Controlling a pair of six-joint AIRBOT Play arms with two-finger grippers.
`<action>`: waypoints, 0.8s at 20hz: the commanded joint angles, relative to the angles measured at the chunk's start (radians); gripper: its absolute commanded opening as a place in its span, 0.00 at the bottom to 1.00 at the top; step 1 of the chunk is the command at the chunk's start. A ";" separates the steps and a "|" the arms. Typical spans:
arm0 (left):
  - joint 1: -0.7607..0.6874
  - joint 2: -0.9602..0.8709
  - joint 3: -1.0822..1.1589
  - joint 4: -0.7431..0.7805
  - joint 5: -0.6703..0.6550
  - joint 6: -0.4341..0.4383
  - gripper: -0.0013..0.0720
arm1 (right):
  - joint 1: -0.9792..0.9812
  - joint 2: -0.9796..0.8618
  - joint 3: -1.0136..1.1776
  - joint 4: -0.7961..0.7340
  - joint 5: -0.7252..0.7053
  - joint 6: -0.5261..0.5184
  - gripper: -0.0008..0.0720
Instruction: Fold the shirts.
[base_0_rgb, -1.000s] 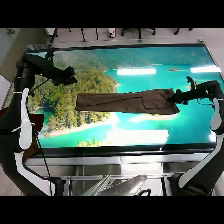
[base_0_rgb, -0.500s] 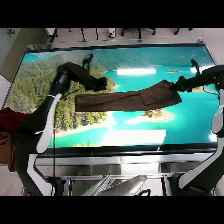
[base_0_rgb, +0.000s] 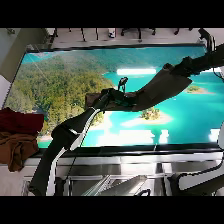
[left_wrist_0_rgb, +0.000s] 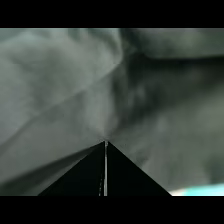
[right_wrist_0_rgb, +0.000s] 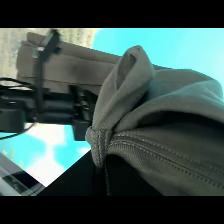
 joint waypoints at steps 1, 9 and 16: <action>-0.023 -0.031 -0.014 -0.103 -0.070 -0.035 0.04 | 0.051 0.037 0.002 0.000 -0.002 0.014 0.04; 0.135 0.256 -0.024 -0.130 0.137 -0.022 0.04 | 0.084 0.017 0.001 -0.003 0.002 0.059 0.04; 0.587 0.835 -0.024 -0.121 0.418 0.121 0.04 | 0.434 -0.069 0.001 0.000 0.275 0.167 0.04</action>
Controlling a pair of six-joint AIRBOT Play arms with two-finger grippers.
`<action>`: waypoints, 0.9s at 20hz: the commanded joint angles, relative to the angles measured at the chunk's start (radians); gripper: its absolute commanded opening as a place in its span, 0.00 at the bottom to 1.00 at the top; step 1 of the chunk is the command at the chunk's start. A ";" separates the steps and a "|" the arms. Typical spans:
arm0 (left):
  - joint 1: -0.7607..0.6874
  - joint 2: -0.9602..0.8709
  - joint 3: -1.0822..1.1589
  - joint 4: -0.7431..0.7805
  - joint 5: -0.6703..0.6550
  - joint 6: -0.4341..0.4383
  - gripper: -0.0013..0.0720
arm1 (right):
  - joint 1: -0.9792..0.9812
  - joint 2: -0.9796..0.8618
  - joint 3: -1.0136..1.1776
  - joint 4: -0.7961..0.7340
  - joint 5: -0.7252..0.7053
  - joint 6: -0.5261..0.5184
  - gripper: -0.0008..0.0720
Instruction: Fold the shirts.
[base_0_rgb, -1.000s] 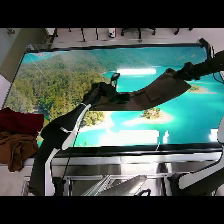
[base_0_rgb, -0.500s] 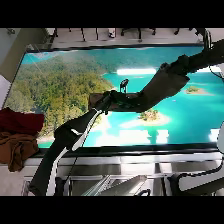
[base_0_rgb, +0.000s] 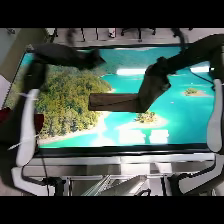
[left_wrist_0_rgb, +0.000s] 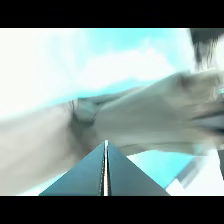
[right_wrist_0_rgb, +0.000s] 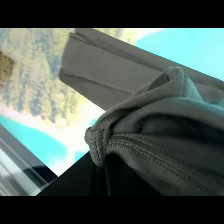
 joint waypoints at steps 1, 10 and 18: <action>0.237 0.285 -0.003 0.007 0.111 0.079 0.04 | 0.239 -0.071 0.001 0.003 0.243 0.060 0.04; 0.552 0.620 -0.332 0.006 0.123 0.211 0.04 | 0.730 -0.433 0.001 -0.009 1.155 0.098 0.88; 0.554 0.643 -0.501 0.002 0.112 0.225 0.04 | 0.205 -0.186 0.001 -0.106 0.411 0.186 0.72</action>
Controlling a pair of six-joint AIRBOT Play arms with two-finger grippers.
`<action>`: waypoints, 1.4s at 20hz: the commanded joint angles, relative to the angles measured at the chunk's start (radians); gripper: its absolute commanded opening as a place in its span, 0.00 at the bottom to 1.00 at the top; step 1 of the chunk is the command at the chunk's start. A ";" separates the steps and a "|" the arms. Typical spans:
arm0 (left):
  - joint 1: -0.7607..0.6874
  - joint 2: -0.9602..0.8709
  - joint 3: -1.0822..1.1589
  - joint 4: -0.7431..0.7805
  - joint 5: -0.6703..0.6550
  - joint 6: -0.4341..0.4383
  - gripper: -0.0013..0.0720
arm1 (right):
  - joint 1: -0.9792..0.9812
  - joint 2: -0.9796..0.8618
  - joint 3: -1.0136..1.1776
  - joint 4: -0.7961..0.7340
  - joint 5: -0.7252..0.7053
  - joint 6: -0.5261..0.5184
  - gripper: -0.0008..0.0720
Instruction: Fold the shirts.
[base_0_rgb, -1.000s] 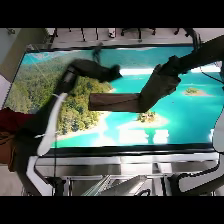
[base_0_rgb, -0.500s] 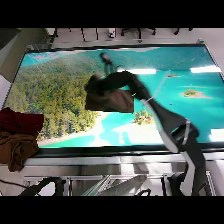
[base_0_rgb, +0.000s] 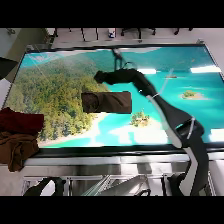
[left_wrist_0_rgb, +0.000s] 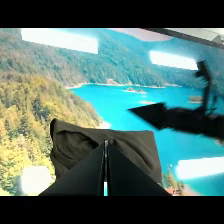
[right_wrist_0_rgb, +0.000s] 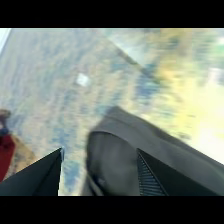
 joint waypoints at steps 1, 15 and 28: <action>0.004 0.008 -0.037 -0.008 -0.004 0.005 0.04 | -0.227 0.074 0.000 -0.076 -0.367 0.081 0.85; 0.004 0.008 -0.037 -0.008 0.006 0.005 0.04 | -0.273 -0.173 -0.148 0.039 -0.456 0.056 0.89; 0.004 0.008 -0.037 -0.007 0.005 0.005 0.04 | -0.425 0.000 -0.004 0.056 -0.436 0.059 0.04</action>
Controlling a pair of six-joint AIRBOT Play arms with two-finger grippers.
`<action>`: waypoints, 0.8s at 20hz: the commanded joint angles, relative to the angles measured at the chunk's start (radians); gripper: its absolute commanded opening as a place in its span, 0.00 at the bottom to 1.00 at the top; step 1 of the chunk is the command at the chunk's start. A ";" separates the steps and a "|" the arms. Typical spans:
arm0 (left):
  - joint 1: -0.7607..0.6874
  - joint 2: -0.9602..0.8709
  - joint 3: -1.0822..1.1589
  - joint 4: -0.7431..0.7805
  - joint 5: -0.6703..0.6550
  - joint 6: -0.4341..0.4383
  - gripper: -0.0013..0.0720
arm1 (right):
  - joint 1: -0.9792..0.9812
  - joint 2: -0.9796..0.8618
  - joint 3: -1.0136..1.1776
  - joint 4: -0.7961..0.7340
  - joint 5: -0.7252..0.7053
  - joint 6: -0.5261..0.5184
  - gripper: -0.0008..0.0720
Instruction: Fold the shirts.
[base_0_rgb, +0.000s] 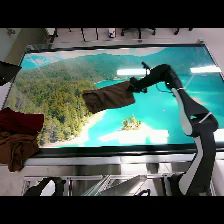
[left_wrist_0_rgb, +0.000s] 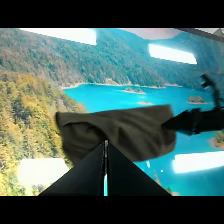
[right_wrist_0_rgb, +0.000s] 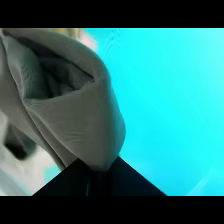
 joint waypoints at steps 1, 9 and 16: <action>0.001 0.000 0.000 0.000 0.000 0.001 0.04 | -0.164 0.086 0.031 -0.046 -0.006 0.059 0.04; 0.001 0.000 0.000 0.000 -0.001 0.001 0.04 | -0.567 0.341 -0.105 -0.532 -0.143 0.267 0.04; 0.001 0.000 0.000 0.000 -0.001 0.001 0.04 | -0.801 0.763 -0.958 -0.732 0.203 0.491 0.04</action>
